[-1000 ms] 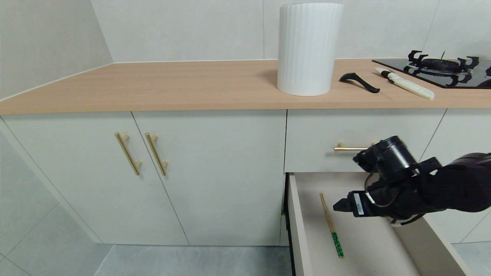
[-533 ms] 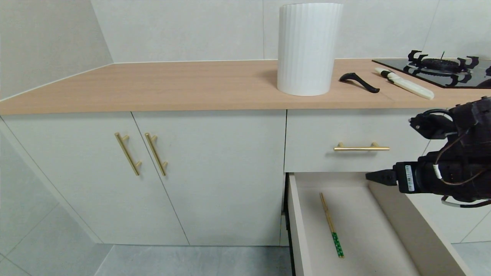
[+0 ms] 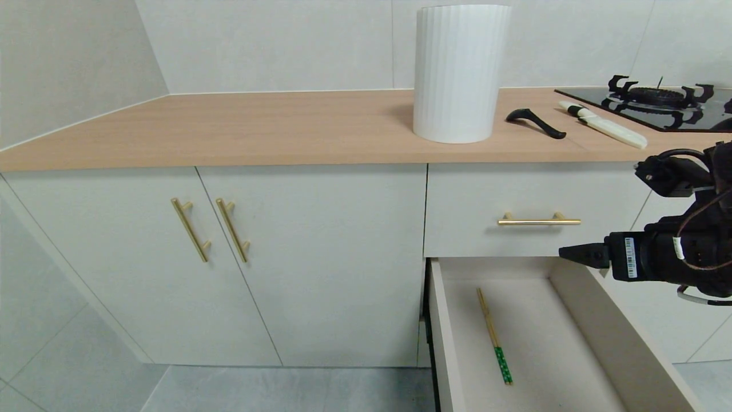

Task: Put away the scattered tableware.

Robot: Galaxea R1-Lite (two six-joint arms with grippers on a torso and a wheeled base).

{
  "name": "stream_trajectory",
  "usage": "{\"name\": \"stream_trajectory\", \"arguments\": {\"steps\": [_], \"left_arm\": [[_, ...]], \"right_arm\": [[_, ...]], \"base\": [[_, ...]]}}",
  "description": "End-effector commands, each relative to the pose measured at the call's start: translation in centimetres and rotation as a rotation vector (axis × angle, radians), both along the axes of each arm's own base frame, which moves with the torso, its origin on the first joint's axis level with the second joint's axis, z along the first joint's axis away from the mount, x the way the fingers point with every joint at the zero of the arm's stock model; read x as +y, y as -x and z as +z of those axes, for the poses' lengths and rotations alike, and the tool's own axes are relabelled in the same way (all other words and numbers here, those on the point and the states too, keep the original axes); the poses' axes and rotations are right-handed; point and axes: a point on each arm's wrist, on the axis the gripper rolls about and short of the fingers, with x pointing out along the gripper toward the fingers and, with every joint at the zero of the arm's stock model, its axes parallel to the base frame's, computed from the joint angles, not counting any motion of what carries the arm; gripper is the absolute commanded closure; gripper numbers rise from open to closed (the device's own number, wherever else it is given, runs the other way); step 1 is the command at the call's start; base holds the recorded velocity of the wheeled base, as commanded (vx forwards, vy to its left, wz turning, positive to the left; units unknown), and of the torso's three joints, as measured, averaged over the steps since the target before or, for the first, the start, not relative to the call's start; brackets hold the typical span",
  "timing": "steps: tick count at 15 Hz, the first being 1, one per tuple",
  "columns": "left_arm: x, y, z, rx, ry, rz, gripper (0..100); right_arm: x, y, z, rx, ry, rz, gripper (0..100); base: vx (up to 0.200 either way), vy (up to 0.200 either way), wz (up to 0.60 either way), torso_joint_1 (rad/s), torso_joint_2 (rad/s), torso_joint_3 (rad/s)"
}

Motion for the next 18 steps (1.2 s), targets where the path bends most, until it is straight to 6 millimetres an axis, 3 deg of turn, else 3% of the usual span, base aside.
{"name": "stream_trajectory", "arguments": {"steps": [1, 6, 18], "left_arm": [[0.0, 0.0, 0.0, 0.0, -0.001, 0.001, 0], [0.0, 0.0, 0.0, 0.0, 0.0, 0.001, 0], [0.0, 0.0, 0.0, 0.0, 0.0, 0.001, 0]], "right_arm": [[0.02, -0.04, -0.08, 0.002, 0.003, -0.001, 0], [-0.14, -0.1, -0.08, 0.002, 0.005, -0.007, 0], [-0.15, -0.06, -0.28, 0.007, 0.012, -0.004, 0]], "base": [[0.0, 0.0, 0.0, 0.0, 0.0, 0.0], [0.0, 0.0, 0.0, 0.057, -0.19, -0.199], [0.0, 0.0, 0.0, 0.164, -0.48, -0.298]]}}
